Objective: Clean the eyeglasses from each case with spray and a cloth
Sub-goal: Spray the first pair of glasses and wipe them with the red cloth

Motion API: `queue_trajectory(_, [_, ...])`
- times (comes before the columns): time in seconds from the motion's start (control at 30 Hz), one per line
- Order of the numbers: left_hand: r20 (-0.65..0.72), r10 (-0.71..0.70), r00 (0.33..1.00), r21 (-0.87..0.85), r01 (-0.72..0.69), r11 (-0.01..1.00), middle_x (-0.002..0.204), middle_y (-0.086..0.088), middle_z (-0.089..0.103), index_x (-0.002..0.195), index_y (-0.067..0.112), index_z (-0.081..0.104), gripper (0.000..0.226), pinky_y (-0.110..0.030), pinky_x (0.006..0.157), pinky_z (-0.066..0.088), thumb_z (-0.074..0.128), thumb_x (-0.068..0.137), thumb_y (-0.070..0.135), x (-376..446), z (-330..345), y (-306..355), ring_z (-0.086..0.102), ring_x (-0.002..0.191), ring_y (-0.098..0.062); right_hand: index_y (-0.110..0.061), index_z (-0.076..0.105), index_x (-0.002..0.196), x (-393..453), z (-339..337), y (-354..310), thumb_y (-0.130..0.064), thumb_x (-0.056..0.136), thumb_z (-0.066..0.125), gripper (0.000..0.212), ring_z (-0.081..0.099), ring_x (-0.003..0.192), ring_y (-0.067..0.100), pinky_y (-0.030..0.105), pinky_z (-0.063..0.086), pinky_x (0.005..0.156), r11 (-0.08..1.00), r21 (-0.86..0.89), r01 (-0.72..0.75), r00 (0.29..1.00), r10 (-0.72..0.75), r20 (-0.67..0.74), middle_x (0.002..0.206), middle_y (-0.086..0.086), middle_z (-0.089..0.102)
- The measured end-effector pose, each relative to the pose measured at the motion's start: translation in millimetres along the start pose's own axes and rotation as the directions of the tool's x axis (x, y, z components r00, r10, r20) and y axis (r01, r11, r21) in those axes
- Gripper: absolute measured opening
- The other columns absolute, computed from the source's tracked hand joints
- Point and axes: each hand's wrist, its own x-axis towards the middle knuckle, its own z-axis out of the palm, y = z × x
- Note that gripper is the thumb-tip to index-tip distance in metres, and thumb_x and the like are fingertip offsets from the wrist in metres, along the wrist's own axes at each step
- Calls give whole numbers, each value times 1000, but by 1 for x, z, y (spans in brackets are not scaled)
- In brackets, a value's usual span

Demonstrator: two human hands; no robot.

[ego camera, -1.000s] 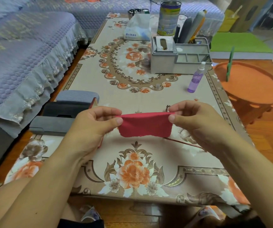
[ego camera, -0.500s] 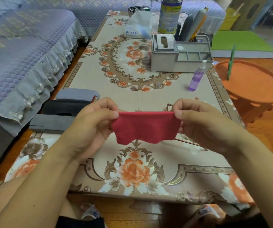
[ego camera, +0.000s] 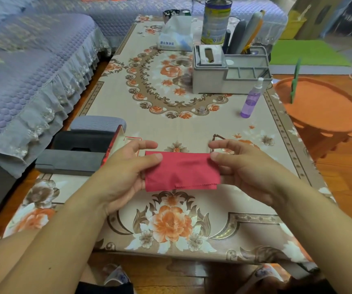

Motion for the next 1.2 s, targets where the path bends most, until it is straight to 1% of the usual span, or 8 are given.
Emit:
queue_trajectory(0.3, [19, 88, 996, 147, -89, 985, 112, -27, 71, 127, 19, 60, 33, -49, 85, 61, 54, 101, 2, -3, -3, 3, 73, 93, -31, -13, 64, 118, 1, 1, 0, 12, 88, 67, 39, 66, 65, 21, 31, 59, 66, 973, -156, 171, 980, -185, -78, 62, 4, 59])
queue_trajectory(0.5, [142, 103, 984, 195, -130, 972, 65, -4, 69, 130, 12, 56, 32, -18, 50, 54, 46, 102, 0, -7, -7, 14, 69, 57, -12, -10, 67, 112, -1, 0, -2, 14, 88, 65, 33, 64, 63, 20, 29, 57, 66, 963, -176, 203, 977, -212, -34, 64, 3, 58])
queue_trajectory(0.7, [151, 32, 988, 147, -54, 988, 107, -20, 74, 138, 21, 52, 58, -50, 88, 60, 65, 85, 4, -5, -14, 12, 72, 100, -32, -10, 67, 115, -2, 1, -2, 8, 92, 63, 29, 63, 70, 22, 30, 57, 64, 974, -133, 182, 982, -187, -29, 80, 11, 59])
queue_trajectory(0.8, [153, 40, 987, 164, -65, 984, 111, -21, 74, 144, 26, 46, 74, -42, 77, 64, 62, 84, -12, -4, -12, 11, 74, 90, -29, -19, 61, 128, -4, 3, -4, 15, 87, 64, 53, 69, 76, 23, 30, 59, 67, 968, -161, 194, 981, -196, 5, 94, 19, 66])
queue_trajectory(0.87, [141, 156, 978, 179, -180, 967, 107, -16, 76, 147, 30, 43, 80, -30, 64, 63, 56, 87, -22, -7, -9, 10, 75, 77, -21, -34, 51, 139, -9, 5, -6, 21, 86, 62, 77, 67, 77, 25, 28, 56, 66, 901, -258, 347, 934, -357, 8, 101, 24, 69])
queue_trajectory(0.93, [89, 439, 894, 285, -445, 849, 107, -8, 77, 146, 37, 43, 83, -24, 71, 61, 57, 87, -21, -19, -8, 10, 77, 84, -17, -45, 39, 143, -18, 6, -11, 23, 87, 60, 91, 68, 74, 18, 24, 52, 63, 770, -328, 548, 816, -578, 6, 89, 15, 74])
queue_trajectory(1.03, [164, 753, 637, 406, -740, 537, 113, 5, 76, 144, 38, 44, 83, -30, 93, 58, 61, 85, -19, -33, -6, 5, 72, 109, -18, -44, 32, 145, -31, 7, -18, 24, 87, 57, 92, 75, 84, 12, 24, 57, 72, 618, -334, 712, 648, -761, -27, 88, 0, 79])
queue_trajectory(1.2, [220, 774, 593, 349, -789, 505, 131, 0, 68, 136, 26, 55, 69, -45, 97, 57, 53, 89, -25, -23, -9, 1, 67, 119, -25, -23, 54, 134, -21, 10, -13, 22, 89, 57, 64, 73, 107, 14, 24, 58, 84, 616, -322, 719, 635, -770, -56, 111, -8, 77])
